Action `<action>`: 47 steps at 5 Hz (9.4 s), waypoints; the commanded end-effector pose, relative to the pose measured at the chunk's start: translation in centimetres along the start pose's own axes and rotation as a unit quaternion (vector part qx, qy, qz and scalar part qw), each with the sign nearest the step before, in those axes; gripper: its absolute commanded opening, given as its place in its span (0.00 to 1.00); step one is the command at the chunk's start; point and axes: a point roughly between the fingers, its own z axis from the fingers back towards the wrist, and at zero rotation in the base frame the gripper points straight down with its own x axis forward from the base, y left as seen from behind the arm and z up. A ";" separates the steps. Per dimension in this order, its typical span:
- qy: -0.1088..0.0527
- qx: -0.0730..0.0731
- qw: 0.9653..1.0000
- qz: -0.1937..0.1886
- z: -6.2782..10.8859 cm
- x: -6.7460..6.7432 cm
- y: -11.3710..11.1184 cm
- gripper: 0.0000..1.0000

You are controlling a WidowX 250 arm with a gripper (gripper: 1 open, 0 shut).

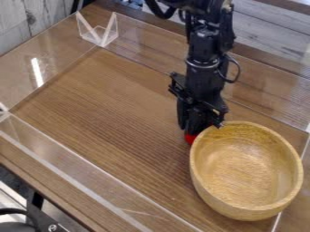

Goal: Move the red object to the left side of the table

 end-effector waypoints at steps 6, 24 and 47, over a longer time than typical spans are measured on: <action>-0.015 0.008 0.993 -0.114 0.4 0.9 1.5 1.00; -0.105 0.072 0.987 -0.099 8.1 1.0 3.3 0.00; -0.013 0.099 0.995 -0.026 4.9 -1.9 24.5 0.00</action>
